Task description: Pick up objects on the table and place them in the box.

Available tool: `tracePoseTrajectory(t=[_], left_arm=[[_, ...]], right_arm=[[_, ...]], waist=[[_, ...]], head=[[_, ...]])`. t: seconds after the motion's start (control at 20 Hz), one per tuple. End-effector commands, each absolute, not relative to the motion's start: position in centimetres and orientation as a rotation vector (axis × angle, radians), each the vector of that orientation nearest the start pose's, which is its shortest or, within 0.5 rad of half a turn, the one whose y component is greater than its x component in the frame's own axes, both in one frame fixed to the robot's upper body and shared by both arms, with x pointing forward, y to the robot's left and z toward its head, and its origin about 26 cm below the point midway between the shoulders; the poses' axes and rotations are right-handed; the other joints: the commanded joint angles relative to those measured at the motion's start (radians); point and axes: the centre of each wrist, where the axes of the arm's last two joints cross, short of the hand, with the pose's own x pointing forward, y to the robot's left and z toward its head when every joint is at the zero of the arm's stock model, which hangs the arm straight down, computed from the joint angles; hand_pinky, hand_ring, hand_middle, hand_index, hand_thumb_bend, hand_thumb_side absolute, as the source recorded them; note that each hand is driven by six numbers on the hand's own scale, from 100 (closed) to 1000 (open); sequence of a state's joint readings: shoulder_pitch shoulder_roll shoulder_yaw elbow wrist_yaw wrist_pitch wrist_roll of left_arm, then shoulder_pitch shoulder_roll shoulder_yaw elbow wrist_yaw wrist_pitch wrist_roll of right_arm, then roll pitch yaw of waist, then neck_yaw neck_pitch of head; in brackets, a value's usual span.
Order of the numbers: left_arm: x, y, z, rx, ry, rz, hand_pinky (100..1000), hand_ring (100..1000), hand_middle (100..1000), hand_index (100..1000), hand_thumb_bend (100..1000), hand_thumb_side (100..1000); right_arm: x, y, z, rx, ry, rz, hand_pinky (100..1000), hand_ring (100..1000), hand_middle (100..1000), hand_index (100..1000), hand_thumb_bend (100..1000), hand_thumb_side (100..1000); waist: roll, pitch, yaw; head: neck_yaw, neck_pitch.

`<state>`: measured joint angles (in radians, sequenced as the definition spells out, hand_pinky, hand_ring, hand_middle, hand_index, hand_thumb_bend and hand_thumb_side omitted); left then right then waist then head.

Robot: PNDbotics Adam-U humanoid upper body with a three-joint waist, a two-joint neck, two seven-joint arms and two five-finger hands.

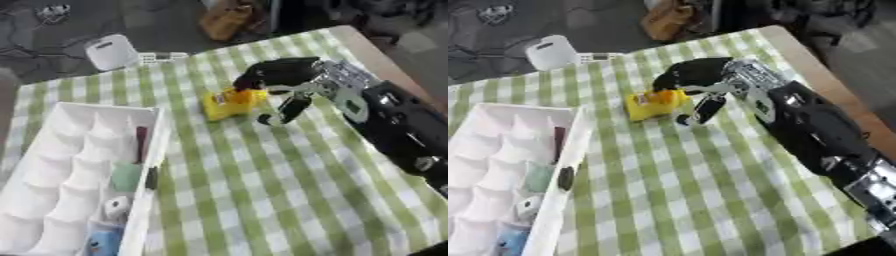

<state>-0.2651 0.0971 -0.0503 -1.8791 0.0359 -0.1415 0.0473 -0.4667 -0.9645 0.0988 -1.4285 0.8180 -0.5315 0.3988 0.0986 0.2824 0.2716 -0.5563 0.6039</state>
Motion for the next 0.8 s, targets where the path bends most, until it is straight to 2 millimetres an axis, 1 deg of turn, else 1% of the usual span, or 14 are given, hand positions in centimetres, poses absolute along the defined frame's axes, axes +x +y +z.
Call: tracePoseTrajectory(t=[0.05, 0.1, 0.15, 0.2, 0.5, 0.55, 0.6, 0.8], left_arm=[[31.3, 22.2, 15.0, -0.063, -2.282, -0.134, 698, 674, 843, 780, 100, 833], [31.3, 22.2, 14.9, -0.064, -2.28, -0.136, 698, 674, 843, 780, 100, 833], [31.3, 22.2, 14.9, -0.065, -2.278, -0.138, 698, 674, 843, 781, 100, 835], [31.3, 22.2, 14.8, -0.067, -2.277, -0.14, 698, 674, 843, 781, 100, 835], [31.3, 22.1, 14.7, -0.072, -2.274, -0.148, 698, 674, 844, 782, 100, 838], [31.3, 22.1, 14.7, -0.073, -2.274, -0.15, 699, 674, 844, 782, 100, 838], [31.3, 22.1, 14.7, -0.074, -2.273, -0.151, 698, 675, 844, 782, 100, 839], [31.3, 22.1, 14.7, -0.077, -2.274, -0.154, 699, 675, 845, 782, 100, 841]], right_arm=[[35.3, -43.2, 25.4, -1.154, -1.23, 1.955, 1000, 930, 922, 1000, 316, 248], [35.3, -43.3, 25.6, -1.163, -1.238, 1.941, 1000, 930, 922, 1000, 316, 248], [35.3, -43.3, 25.7, -1.168, -1.245, 1.931, 1000, 927, 919, 1000, 260, 254], [35.4, -43.4, 25.9, -1.175, -1.25, 1.921, 1000, 927, 918, 1000, 309, 242], [35.4, -43.6, 26.3, -1.188, -1.261, 1.899, 997, 921, 914, 1000, 291, 235], [35.4, -43.7, 26.4, -1.189, -1.261, 1.896, 996, 919, 913, 1000, 250, 243], [35.4, -43.7, 26.4, -1.191, -1.265, 1.892, 994, 918, 911, 1000, 288, 230], [35.3, -43.8, 26.4, -1.192, -1.26, 1.892, 995, 918, 909, 1000, 279, 233]], waist=[[0.015, 0.002, 0.002], [0.018, 0.003, 0.004], [0.02, 0.004, 0.005], [0.022, 0.006, 0.007], [0.025, 0.009, 0.015], [0.025, 0.009, 0.016], [0.025, 0.01, 0.018], [0.025, 0.014, 0.024]], head=[[-0.007, -0.015], [-0.011, -0.017], [-0.014, -0.017], [-0.018, -0.019], [-0.029, -0.021], [-0.029, -0.021], [-0.031, -0.023], [-0.032, -0.027]])
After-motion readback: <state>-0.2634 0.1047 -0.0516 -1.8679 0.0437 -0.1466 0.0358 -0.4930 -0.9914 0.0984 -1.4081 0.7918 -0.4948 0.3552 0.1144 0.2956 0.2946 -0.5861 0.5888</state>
